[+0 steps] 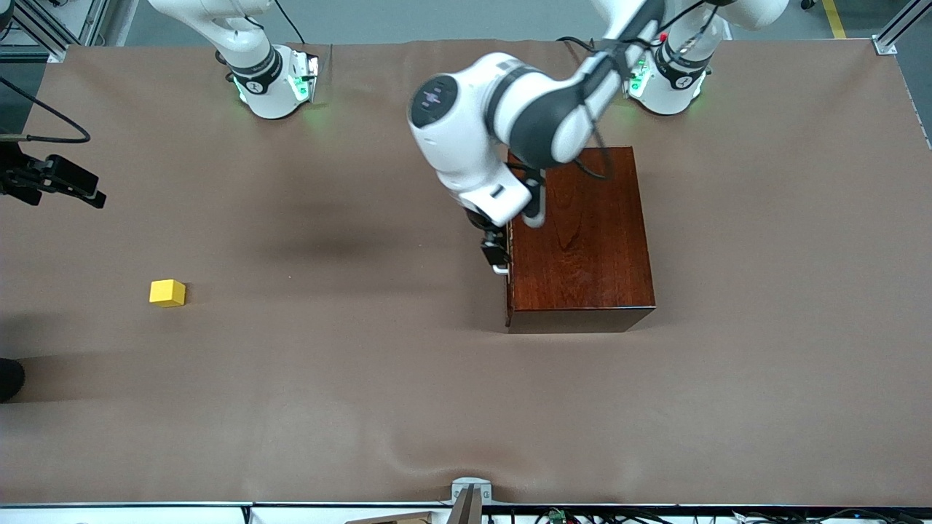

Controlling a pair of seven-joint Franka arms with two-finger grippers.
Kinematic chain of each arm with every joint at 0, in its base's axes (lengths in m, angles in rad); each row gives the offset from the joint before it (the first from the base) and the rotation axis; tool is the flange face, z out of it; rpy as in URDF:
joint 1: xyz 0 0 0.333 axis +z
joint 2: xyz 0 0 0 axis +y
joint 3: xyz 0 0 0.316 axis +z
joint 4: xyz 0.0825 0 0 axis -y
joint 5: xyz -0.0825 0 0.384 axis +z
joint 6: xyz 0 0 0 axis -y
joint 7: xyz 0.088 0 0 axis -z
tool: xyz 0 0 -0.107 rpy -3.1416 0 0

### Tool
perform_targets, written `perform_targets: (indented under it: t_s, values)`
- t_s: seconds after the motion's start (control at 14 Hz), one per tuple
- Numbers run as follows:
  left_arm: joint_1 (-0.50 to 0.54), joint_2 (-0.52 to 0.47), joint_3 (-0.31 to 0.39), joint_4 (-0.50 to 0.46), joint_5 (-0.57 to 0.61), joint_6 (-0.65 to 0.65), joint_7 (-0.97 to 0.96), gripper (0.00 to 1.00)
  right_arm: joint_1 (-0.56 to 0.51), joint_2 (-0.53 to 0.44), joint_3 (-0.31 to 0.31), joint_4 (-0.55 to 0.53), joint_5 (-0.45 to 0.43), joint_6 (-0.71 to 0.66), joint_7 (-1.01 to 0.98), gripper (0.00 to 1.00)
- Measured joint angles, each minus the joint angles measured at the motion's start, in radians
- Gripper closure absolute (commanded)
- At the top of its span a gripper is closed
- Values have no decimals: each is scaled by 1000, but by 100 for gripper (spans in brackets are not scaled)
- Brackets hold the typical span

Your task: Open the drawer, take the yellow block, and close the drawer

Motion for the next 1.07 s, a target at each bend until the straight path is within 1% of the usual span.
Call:
perform_targets:
  t_s: [0.21,0.57,0.93,1.07]
  values:
    - [122,-31,1,3,-25,4,101,0,0,0,0,0,0,0,0,0]
    - [320,-68,1,3,-94,4,330,0,0,0,0,0,0,0,0,0]
    - [462,-86,0,-2,-155,4,545,0,0,0,0,0,0,0,0,0]
    - [515,-108,0,-22,-178,3,638,0,0,0,0,0,0,0,0,0]
